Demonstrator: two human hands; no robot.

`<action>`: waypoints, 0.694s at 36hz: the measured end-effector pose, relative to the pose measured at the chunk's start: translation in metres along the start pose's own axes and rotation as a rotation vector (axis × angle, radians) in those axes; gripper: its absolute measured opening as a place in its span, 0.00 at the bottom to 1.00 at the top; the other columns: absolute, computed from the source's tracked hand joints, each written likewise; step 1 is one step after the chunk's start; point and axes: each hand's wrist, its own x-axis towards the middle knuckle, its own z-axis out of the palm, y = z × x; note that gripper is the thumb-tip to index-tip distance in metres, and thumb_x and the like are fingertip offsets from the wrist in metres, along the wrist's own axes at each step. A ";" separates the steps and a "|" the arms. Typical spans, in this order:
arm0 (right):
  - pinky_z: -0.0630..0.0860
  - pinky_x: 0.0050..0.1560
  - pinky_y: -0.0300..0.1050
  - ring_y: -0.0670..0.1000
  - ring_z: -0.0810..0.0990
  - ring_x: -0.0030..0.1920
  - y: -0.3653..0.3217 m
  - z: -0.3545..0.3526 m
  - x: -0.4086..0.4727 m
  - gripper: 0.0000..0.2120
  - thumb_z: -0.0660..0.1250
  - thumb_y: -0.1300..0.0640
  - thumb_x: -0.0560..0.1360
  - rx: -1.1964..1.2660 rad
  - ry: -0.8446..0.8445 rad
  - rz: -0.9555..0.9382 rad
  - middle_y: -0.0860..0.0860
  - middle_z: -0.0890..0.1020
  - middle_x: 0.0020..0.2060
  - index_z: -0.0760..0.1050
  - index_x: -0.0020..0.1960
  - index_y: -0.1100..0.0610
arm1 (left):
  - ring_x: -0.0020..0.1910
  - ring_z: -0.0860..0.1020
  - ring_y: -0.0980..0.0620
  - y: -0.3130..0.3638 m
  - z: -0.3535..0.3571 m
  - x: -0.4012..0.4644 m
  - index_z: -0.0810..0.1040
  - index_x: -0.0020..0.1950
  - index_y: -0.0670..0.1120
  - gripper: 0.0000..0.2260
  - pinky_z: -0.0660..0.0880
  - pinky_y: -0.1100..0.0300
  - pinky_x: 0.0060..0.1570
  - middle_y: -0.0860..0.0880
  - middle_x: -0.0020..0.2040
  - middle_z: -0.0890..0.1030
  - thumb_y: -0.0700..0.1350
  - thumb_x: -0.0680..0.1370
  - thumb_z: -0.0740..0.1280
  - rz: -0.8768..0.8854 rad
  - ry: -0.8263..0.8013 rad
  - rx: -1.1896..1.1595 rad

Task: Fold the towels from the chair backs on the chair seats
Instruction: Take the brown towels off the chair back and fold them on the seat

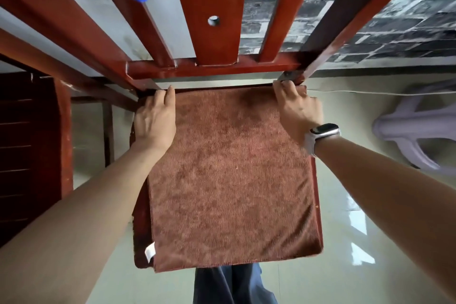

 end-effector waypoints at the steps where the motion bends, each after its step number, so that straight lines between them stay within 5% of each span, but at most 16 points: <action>1: 0.73 0.40 0.54 0.62 0.75 0.52 0.002 -0.001 0.000 0.27 0.53 0.68 0.73 -0.011 0.014 0.001 0.60 0.65 0.65 0.55 0.71 0.60 | 0.56 0.72 0.38 -0.001 -0.001 0.000 0.58 0.73 0.40 0.25 0.72 0.44 0.49 0.39 0.62 0.68 0.33 0.77 0.59 -0.016 0.007 -0.005; 7: 0.68 0.34 0.52 0.61 0.77 0.42 0.005 -0.009 0.000 0.20 0.50 0.66 0.75 -0.054 0.020 -0.032 0.63 0.66 0.61 0.61 0.66 0.64 | 0.39 0.78 0.36 -0.005 -0.006 -0.002 0.75 0.55 0.39 0.08 0.68 0.48 0.34 0.40 0.54 0.70 0.39 0.77 0.64 -0.061 0.067 -0.050; 10: 0.64 0.32 0.49 0.58 0.73 0.36 0.007 -0.010 -0.002 0.11 0.53 0.66 0.75 -0.044 0.006 -0.021 0.62 0.67 0.60 0.68 0.56 0.63 | 0.39 0.78 0.35 -0.010 -0.007 -0.006 0.75 0.53 0.41 0.09 0.69 0.49 0.37 0.42 0.56 0.72 0.44 0.76 0.66 -0.063 0.089 -0.066; 14: 0.57 0.27 0.43 0.53 0.65 0.27 0.018 -0.011 -0.013 0.11 0.55 0.65 0.76 -0.045 -0.015 -0.017 0.60 0.70 0.57 0.66 0.57 0.61 | 0.45 0.78 0.33 -0.024 -0.012 -0.015 0.76 0.53 0.43 0.08 0.72 0.46 0.42 0.42 0.53 0.78 0.45 0.76 0.66 -0.047 0.115 -0.094; 20: 0.65 0.32 0.47 0.62 0.78 0.36 0.035 -0.020 -0.033 0.11 0.56 0.62 0.77 0.009 0.023 0.082 0.58 0.75 0.49 0.68 0.59 0.59 | 0.43 0.79 0.35 -0.039 -0.027 -0.032 0.78 0.52 0.43 0.07 0.72 0.45 0.40 0.42 0.51 0.79 0.44 0.76 0.66 -0.037 0.195 -0.101; 25: 0.65 0.36 0.49 0.66 0.78 0.42 0.034 -0.039 -0.038 0.09 0.55 0.62 0.77 0.108 0.080 0.162 0.59 0.74 0.51 0.70 0.56 0.59 | 0.44 0.78 0.33 -0.036 -0.054 -0.034 0.77 0.52 0.42 0.10 0.71 0.47 0.39 0.39 0.50 0.79 0.47 0.76 0.66 -0.113 0.261 -0.150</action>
